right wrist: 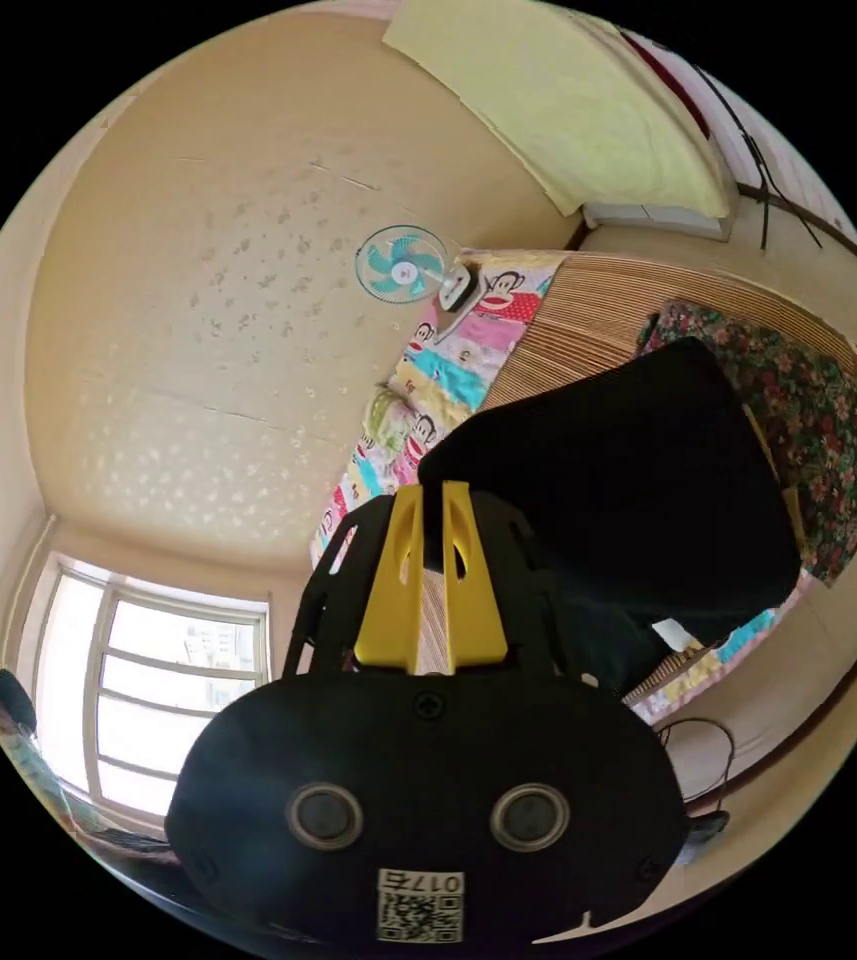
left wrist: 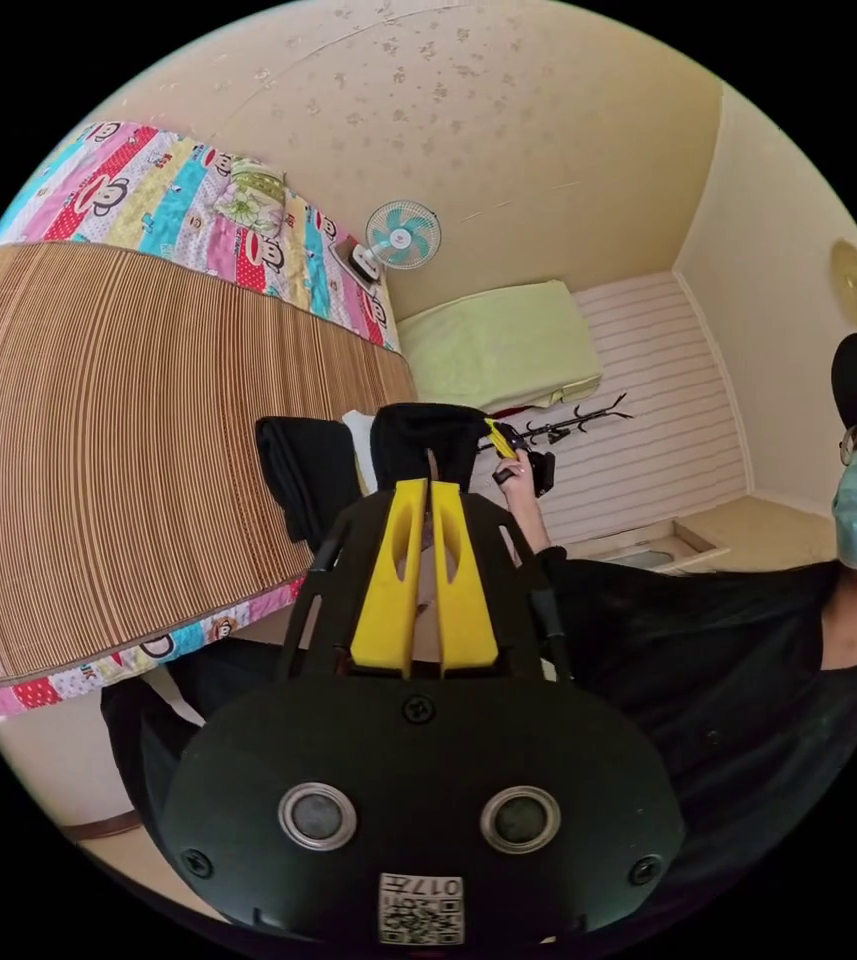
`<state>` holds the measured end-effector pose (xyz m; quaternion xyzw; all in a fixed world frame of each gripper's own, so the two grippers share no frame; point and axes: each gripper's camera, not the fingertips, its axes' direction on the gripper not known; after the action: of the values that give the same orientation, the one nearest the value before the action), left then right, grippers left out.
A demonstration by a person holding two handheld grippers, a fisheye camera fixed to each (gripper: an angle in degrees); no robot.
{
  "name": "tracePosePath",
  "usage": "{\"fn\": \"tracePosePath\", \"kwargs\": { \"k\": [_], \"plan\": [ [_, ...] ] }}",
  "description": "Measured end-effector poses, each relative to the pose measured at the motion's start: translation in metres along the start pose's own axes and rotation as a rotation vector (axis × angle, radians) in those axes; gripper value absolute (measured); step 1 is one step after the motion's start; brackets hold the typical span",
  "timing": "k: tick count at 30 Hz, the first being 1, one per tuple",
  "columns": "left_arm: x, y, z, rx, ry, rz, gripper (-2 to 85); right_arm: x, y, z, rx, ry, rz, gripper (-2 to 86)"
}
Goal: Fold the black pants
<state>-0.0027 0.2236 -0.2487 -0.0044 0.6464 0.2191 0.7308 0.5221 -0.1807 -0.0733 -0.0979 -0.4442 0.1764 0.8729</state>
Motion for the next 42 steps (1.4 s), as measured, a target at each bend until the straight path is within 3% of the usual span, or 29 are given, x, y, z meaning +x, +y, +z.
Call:
{"fn": "tracePosePath", "kwargs": {
  "k": [3, 5, 8, 11, 14, 18, 21, 23, 28, 34, 38, 42],
  "plan": [
    [-0.004, 0.015, -0.015, 0.032, 0.001, 0.029, -0.9, -0.115, 0.019, 0.039, -0.154, -0.115, -0.255, 3.3],
    [-0.009, 0.024, -0.022, 0.062, 0.015, 0.055, -1.0, -0.189, 0.075, 0.099, -0.358, -0.211, -0.45, 3.4],
    [-0.015, 0.032, -0.026, 0.086, 0.017, 0.078, -1.0, -0.233, 0.18, 0.189, -0.667, -0.34, -0.598, 3.4],
    [-0.019, 0.04, -0.031, 0.107, -0.013, 0.095, -1.0, -0.223, 0.295, 0.288, -1.046, -0.404, -0.555, 3.4],
    [-0.032, 0.052, -0.033, 0.122, -0.037, 0.068, -1.0, -0.18, 0.369, 0.334, -1.232, -0.441, -0.408, 2.3],
    [-0.052, 0.07, -0.029, 0.138, -0.071, 0.021, -1.0, -0.103, 0.36, 0.316, -1.061, -0.535, -0.145, 2.3],
    [-0.069, 0.081, -0.018, 0.121, -0.116, -0.025, -1.0, -0.011, 0.331, 0.288, -0.834, -0.258, 0.035, 5.1],
    [-0.081, 0.088, -0.003, 0.089, -0.139, -0.064, -0.8, 0.052, 0.315, 0.263, -0.674, 0.046, 0.125, 7.6],
    [-0.089, 0.105, 0.036, -0.019, -0.195, -0.085, 0.1, 0.127, 0.3, 0.228, -0.349, 0.363, 0.316, 12.1],
    [-0.098, 0.111, 0.077, -0.111, -0.195, -0.071, 4.3, 0.134, 0.32, 0.253, -0.261, 0.299, 0.375, 4.1],
    [-0.086, 0.09, 0.117, -0.207, -0.259, 0.008, 8.4, 0.027, 0.347, 0.228, -0.237, -0.256, 0.045, 2.9],
    [-0.055, 0.087, 0.161, -0.273, -0.44, 0.162, 12.4, -0.098, 0.406, 0.24, -0.456, -0.491, -0.27, 2.7]
  ]
}}
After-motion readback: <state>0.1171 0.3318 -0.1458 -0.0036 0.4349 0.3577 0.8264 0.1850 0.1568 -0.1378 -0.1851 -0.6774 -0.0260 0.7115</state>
